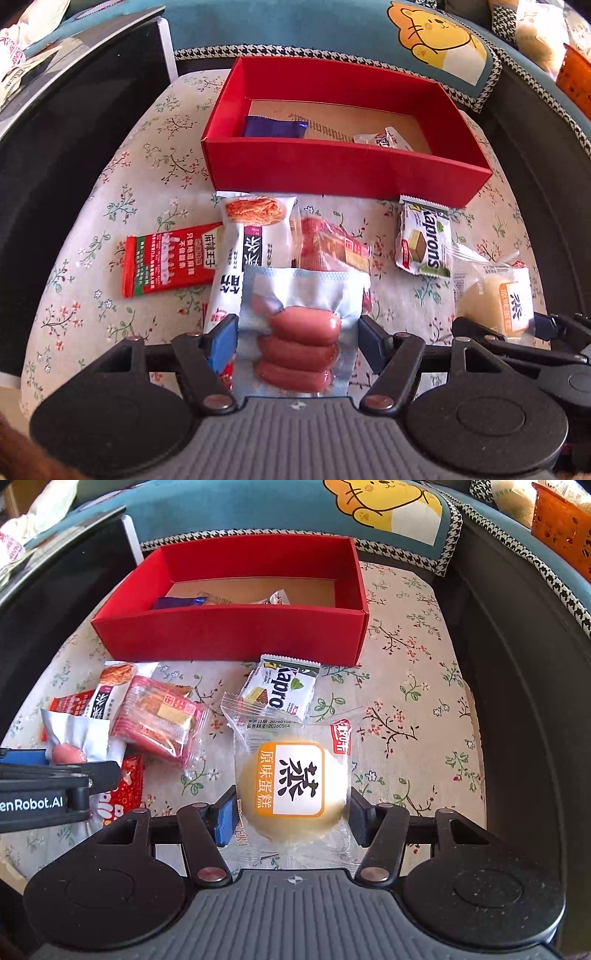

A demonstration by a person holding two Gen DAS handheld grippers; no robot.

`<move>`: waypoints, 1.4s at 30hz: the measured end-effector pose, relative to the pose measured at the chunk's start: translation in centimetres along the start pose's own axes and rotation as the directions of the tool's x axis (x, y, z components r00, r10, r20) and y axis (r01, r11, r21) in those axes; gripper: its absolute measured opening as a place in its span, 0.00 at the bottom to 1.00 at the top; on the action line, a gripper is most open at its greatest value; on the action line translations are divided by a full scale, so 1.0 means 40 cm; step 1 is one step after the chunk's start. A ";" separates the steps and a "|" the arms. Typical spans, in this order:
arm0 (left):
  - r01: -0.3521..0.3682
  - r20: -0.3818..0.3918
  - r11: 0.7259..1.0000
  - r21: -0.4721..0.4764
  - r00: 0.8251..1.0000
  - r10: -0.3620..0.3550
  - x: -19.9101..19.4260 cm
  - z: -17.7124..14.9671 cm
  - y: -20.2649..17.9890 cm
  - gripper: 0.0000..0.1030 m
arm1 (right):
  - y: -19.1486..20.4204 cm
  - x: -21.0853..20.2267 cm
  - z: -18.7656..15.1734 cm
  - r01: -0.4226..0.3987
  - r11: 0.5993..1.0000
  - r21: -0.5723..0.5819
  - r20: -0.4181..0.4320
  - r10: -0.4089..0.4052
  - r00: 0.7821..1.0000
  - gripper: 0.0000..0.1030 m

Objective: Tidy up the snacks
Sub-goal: 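Carry the sausage pack and egg cake into the red box and release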

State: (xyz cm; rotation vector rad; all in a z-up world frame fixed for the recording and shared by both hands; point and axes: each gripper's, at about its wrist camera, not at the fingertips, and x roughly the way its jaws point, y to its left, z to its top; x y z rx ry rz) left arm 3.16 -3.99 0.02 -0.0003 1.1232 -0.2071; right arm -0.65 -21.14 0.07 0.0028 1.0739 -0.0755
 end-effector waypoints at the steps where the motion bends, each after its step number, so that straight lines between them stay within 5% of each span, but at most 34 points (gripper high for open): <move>1: 0.006 0.001 1.000 -0.004 1.000 -0.006 0.004 0.007 0.001 1.00 | -0.001 0.003 0.005 0.001 1.000 0.000 0.001 -0.001 1.000 0.63; 42: 0.029 0.104 0.994 -0.103 0.994 -0.018 0.143 0.409 -0.037 1.00 | -0.038 0.143 0.362 -0.036 0.998 0.055 0.108 0.030 0.994 0.63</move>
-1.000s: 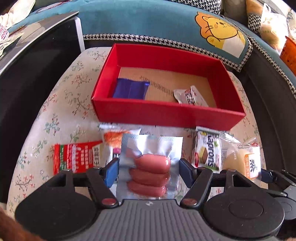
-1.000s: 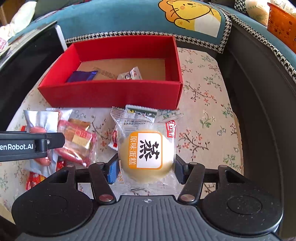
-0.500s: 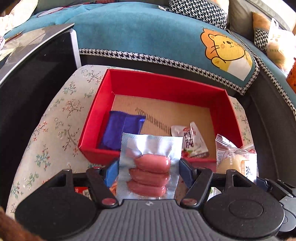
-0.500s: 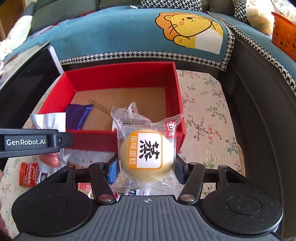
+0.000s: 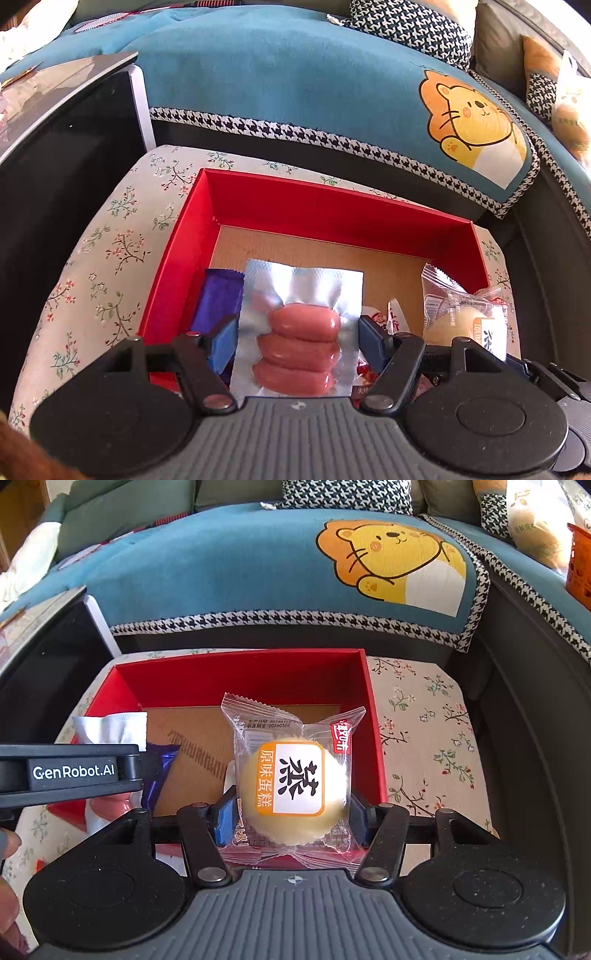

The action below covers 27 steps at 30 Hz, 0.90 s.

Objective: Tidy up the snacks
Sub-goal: 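Carry the sausage pack and egg cake into the red box and release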

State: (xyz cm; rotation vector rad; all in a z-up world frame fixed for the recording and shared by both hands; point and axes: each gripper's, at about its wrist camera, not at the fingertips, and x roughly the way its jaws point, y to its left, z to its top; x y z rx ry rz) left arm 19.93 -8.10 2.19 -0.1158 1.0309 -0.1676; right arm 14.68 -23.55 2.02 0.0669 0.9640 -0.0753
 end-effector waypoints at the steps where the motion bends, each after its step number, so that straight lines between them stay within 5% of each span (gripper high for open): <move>1: -0.003 -0.002 1.000 0.003 1.000 0.003 0.008 0.003 -0.002 1.00 | 0.001 0.012 0.003 0.002 1.000 -0.002 -0.005 -0.002 1.000 0.63; 27: -0.045 -0.058 0.998 -0.040 0.997 0.043 0.107 0.032 0.020 1.00 | 0.012 0.122 0.044 0.016 1.000 -0.016 -0.034 -0.016 0.999 0.68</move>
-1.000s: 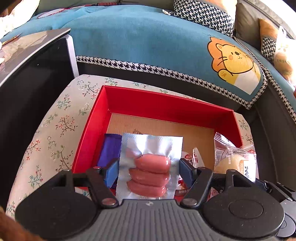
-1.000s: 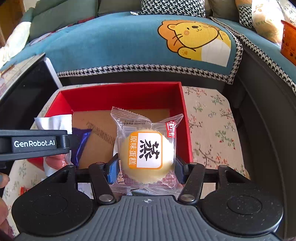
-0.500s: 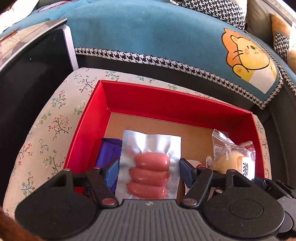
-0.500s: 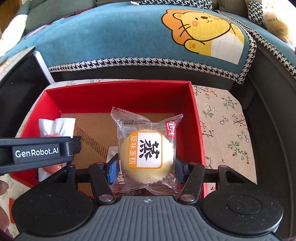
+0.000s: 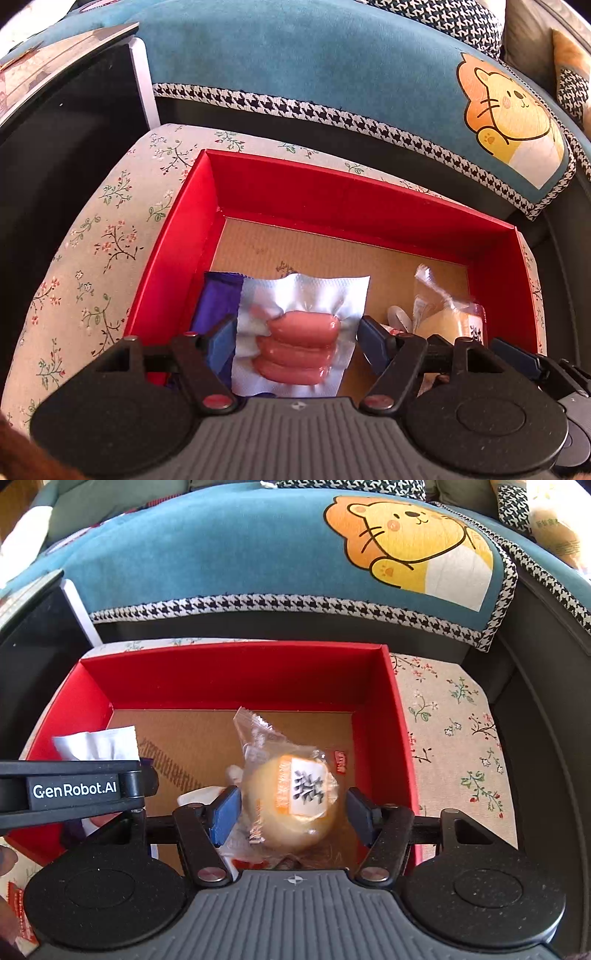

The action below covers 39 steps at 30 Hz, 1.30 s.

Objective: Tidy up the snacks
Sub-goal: 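Carry the sausage pack and egg cake into the red box and release, then lower the left gripper to the red-gold mooncake pack while the right gripper approaches the Kaprons wafer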

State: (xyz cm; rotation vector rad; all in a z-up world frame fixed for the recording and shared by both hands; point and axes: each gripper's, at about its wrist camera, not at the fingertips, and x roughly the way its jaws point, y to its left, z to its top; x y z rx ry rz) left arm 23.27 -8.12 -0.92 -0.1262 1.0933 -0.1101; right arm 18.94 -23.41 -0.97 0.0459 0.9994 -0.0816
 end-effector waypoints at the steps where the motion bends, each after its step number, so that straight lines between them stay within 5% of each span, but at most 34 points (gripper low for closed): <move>1: 0.000 0.001 1.000 -0.001 1.000 0.000 -0.002 0.000 0.001 1.00 | -0.001 -0.002 0.000 -0.002 1.000 0.001 0.001 0.002 1.000 0.68; 19: 0.037 0.035 0.999 -0.015 0.999 -0.036 -0.070 -0.003 0.022 1.00 | -0.003 -0.075 -0.009 -0.005 1.000 0.010 0.038 0.005 0.999 0.73; 39: 0.116 0.007 0.992 0.056 0.993 -0.117 -0.223 -0.171 0.095 1.00 | 0.011 -0.187 -0.206 -0.012 0.999 0.032 -0.054 0.014 0.998 0.79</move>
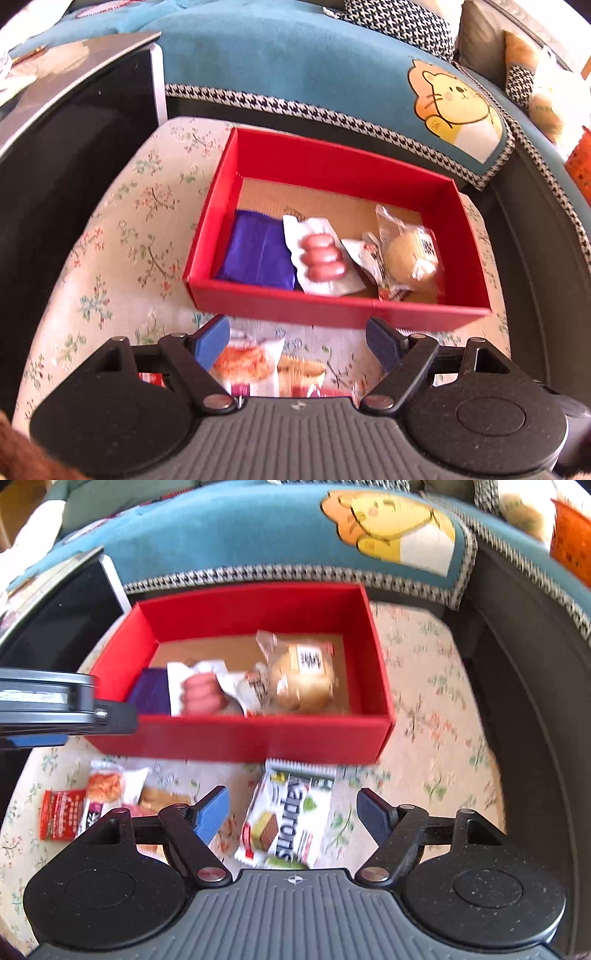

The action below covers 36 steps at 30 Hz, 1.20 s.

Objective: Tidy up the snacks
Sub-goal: 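Lower the left gripper to the red-gold mooncake pack while the right gripper approaches the Kaprons wafer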

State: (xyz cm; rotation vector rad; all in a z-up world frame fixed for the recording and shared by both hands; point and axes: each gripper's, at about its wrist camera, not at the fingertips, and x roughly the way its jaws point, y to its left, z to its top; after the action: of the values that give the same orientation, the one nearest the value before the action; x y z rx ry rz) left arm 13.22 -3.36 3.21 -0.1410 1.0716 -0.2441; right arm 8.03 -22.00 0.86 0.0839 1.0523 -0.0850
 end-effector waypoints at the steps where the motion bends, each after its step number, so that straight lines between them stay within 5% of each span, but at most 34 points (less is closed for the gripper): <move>1: 0.003 -0.005 1.000 0.004 1.000 -0.003 -0.001 -0.006 0.003 1.00 | -0.004 0.012 -0.004 -0.004 1.000 0.020 -0.021 0.004 1.000 0.79; 12: 0.010 -0.044 0.999 0.031 0.999 -0.009 0.016 -0.015 0.011 1.00 | 0.017 0.116 -0.014 0.040 0.999 0.032 -0.097 -0.037 0.995 0.81; 19: 0.064 -0.085 0.986 0.157 0.995 -0.051 0.017 -0.037 -0.021 1.00 | 0.021 0.113 -0.034 0.064 0.997 -0.045 -0.112 -0.069 0.991 0.65; 23: 0.109 -0.133 0.944 0.312 0.989 -0.070 0.033 -0.061 -0.059 1.00 | -0.009 0.084 -0.063 0.072 0.993 -0.091 -0.128 -0.083 0.988 0.65; 27: 0.158 -0.200 0.872 0.463 0.977 -0.071 0.059 -0.074 -0.106 1.00 | -0.053 0.047 -0.102 0.042 0.994 -0.104 -0.147 -0.057 0.988 0.65; 32: 0.118 -0.237 0.776 0.619 0.971 0.042 0.108 -0.078 -0.149 1.00 | -0.089 0.039 -0.127 0.005 0.995 -0.095 -0.163 -0.021 0.986 0.65; 36: 0.139 -0.292 0.753 0.643 0.954 0.073 0.140 -0.080 -0.160 1.00 | -0.102 0.032 -0.126 -0.047 0.997 -0.066 -0.168 0.035 0.985 0.65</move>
State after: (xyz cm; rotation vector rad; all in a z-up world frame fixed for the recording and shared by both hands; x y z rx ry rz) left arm 12.14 -10.99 -1.59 0.5395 1.2260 -0.6842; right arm 3.87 -25.55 -2.84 0.0498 1.2192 -0.0036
